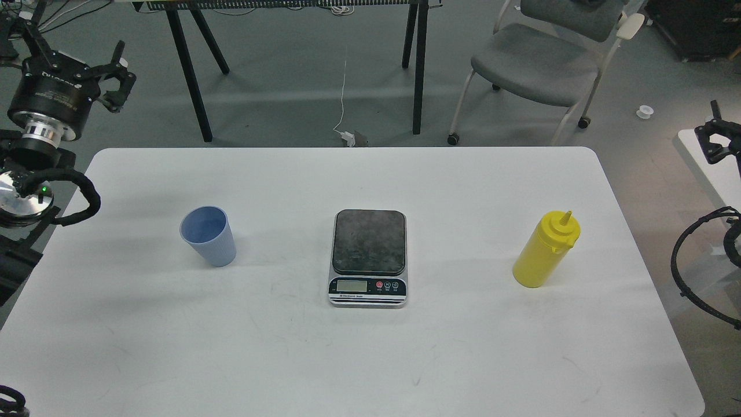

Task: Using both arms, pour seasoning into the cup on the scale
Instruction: 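Reach the left gripper toward the light blue cup and grasp it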

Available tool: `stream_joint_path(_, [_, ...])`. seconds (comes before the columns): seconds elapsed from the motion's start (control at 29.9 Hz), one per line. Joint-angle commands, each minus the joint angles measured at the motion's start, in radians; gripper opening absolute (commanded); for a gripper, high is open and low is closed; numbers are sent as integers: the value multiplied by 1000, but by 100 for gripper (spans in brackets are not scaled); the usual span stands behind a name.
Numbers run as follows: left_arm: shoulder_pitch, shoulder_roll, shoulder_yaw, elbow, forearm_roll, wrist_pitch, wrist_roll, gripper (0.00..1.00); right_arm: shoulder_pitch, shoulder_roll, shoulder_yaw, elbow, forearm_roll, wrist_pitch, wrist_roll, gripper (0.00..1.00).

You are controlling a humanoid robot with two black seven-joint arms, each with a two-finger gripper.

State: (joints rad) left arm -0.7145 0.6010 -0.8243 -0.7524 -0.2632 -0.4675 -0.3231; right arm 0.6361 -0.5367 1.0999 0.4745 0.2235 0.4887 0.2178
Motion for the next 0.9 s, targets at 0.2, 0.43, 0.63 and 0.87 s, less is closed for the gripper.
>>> stream_joint_path(0.2, [3,-1,10,-7,10,1,7,100,5,34,2,3,0,0,2,100])
stream_joint_path(0.43, [-5,60,33,-113,287,-21,2,99,10,30,0,3,0,0,2,100])
stream_joint_path(0.63, [-42,137,24,-238,721,-21,-1,99,10,30,-2,6,0,0,2,100])
stream_joint_path(0.87, [-105,158,25,-294,1247,-10,-42,96,7,27,0,7,0,0,2,100])
